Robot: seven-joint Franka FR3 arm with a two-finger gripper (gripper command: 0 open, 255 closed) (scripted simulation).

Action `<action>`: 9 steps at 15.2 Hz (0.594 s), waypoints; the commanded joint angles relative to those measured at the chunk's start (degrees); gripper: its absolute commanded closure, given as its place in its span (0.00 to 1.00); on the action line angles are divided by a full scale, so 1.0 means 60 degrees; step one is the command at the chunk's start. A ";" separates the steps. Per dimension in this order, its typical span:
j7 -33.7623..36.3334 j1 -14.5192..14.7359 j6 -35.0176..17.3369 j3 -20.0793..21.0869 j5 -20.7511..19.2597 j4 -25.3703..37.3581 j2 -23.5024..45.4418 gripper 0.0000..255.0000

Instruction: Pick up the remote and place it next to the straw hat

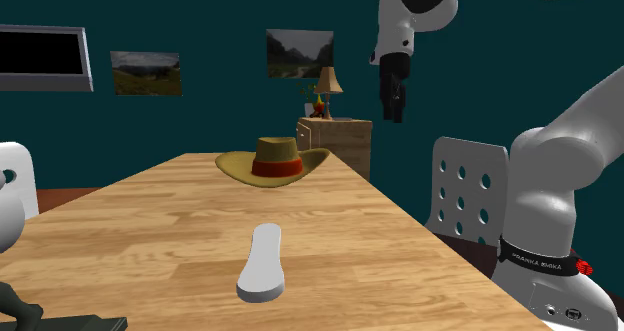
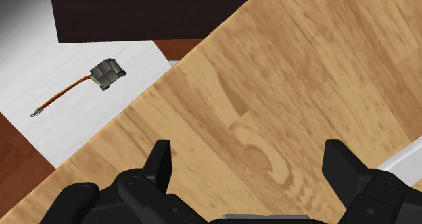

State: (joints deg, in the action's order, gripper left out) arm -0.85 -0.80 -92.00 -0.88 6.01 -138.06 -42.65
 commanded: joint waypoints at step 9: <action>0.3280 0.0212 -0.1410 0.2132 0.1341 -0.0901 0.0059 0.00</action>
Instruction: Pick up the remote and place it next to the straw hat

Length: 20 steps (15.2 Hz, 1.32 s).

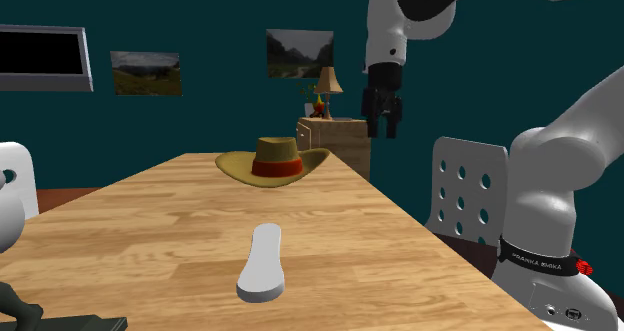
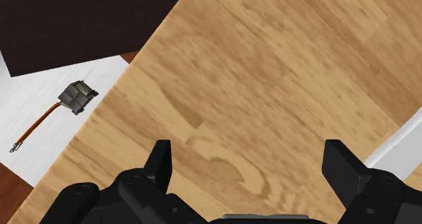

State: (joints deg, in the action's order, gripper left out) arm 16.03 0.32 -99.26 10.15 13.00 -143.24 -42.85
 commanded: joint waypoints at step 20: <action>0.9910 -0.1333 -0.4344 0.6008 -0.1151 0.2619 0.6317 0.00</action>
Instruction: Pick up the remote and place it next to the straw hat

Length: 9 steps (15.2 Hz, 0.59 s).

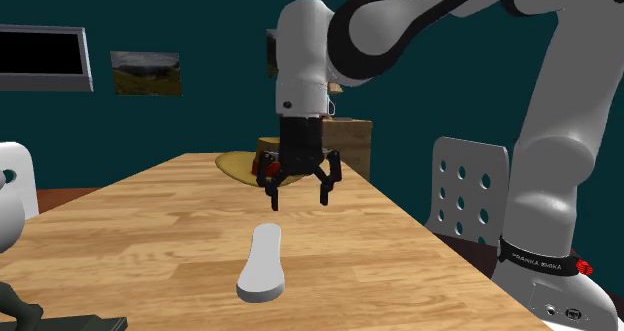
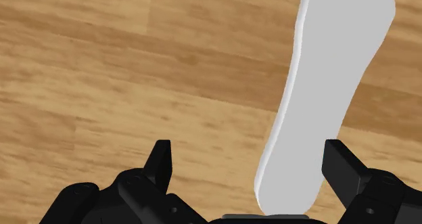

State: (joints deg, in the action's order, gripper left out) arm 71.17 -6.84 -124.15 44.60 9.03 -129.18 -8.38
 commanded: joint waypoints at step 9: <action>0.3967 0.0457 -0.0776 0.0263 -0.3327 0.1599 0.3484 0.00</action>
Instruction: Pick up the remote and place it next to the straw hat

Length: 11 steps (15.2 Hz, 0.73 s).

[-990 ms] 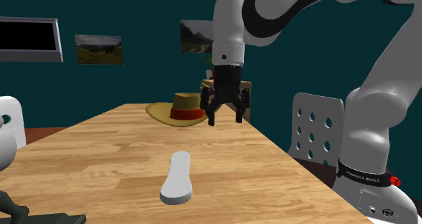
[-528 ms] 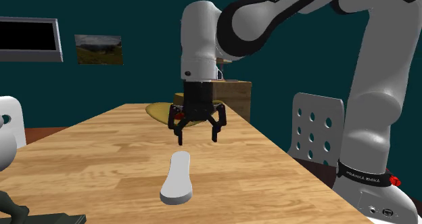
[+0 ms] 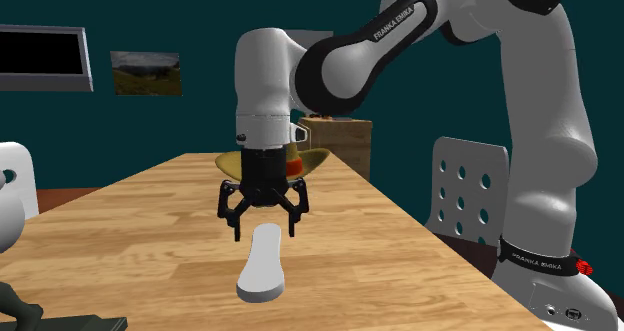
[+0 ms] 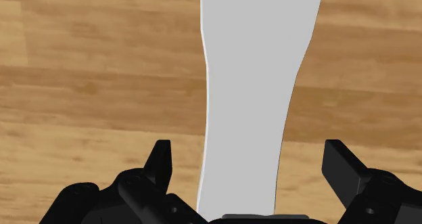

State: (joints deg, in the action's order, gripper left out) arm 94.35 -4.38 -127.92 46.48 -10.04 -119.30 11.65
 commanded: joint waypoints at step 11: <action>0.0341 0.0185 -0.0515 -0.0198 -0.0500 -0.0184 0.0488 0.00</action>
State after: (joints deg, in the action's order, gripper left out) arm 96.39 -3.27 -131.02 45.30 -13.04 -120.40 14.58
